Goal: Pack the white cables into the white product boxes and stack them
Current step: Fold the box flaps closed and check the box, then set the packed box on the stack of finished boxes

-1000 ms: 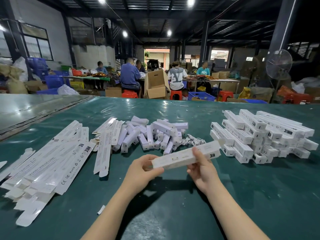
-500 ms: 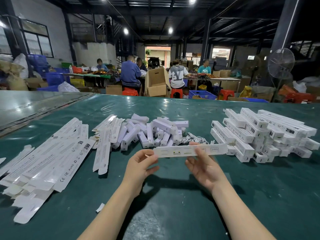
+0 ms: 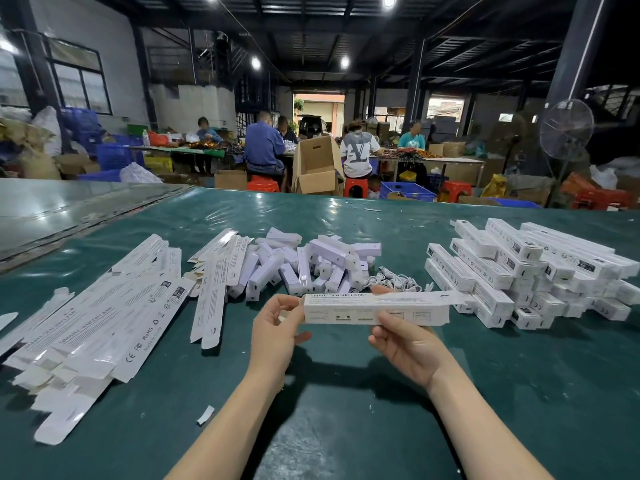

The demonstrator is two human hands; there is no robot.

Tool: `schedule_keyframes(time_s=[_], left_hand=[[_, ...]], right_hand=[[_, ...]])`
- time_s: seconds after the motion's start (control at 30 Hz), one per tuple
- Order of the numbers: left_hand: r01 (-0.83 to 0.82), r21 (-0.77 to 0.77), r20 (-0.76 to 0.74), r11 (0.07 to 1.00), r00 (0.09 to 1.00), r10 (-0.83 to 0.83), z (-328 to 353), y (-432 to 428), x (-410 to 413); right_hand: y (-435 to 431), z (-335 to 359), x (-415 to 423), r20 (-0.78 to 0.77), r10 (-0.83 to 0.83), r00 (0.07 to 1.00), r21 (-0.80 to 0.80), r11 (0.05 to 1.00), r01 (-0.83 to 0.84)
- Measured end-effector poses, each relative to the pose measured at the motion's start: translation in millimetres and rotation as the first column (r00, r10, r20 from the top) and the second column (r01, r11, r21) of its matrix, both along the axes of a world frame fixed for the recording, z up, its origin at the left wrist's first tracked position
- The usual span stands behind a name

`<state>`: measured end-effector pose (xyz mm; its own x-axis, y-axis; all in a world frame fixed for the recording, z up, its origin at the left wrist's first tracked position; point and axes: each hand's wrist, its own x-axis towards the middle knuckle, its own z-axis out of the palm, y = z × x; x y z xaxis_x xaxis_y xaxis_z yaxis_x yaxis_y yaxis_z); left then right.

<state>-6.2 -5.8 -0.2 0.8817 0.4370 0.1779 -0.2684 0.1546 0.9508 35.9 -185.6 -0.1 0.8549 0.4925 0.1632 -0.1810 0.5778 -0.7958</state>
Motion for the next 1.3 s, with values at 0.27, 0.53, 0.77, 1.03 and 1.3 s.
schedule_keyframes(time_s=[0.27,0.53,0.77,1.03,1.3], left_hand=[[0.112,-0.201,-0.073,0.973,0.989,-0.129,2.2,2.6,-2.8],[0.158,-0.290,-0.033,0.944,0.984,-0.175,5.8,6.0,-4.7],[0.268,-0.288,0.042,0.919,0.963,-0.268,8.2,5.7,-6.3],[0.258,-0.305,0.009,0.917,0.963,-0.268,7.9,5.9,-5.2],[0.228,-0.233,0.063,0.945,0.974,-0.219,7.6,-6.5,-3.4]], right_hand=[[-5.8,-5.5,6.2,0.009,0.030,1.000,0.000,1.000,-0.030],[-4.4,-6.9,10.1,0.034,0.100,0.994,-0.046,0.994,-0.098],[-5.5,-3.4,7.8,0.032,0.105,0.994,-0.004,0.995,-0.105],[-6.8,1.7,6.3,0.044,0.119,0.992,-0.002,0.993,-0.119],[0.0,0.9,6.8,-0.052,0.064,0.997,0.081,0.995,-0.060]])
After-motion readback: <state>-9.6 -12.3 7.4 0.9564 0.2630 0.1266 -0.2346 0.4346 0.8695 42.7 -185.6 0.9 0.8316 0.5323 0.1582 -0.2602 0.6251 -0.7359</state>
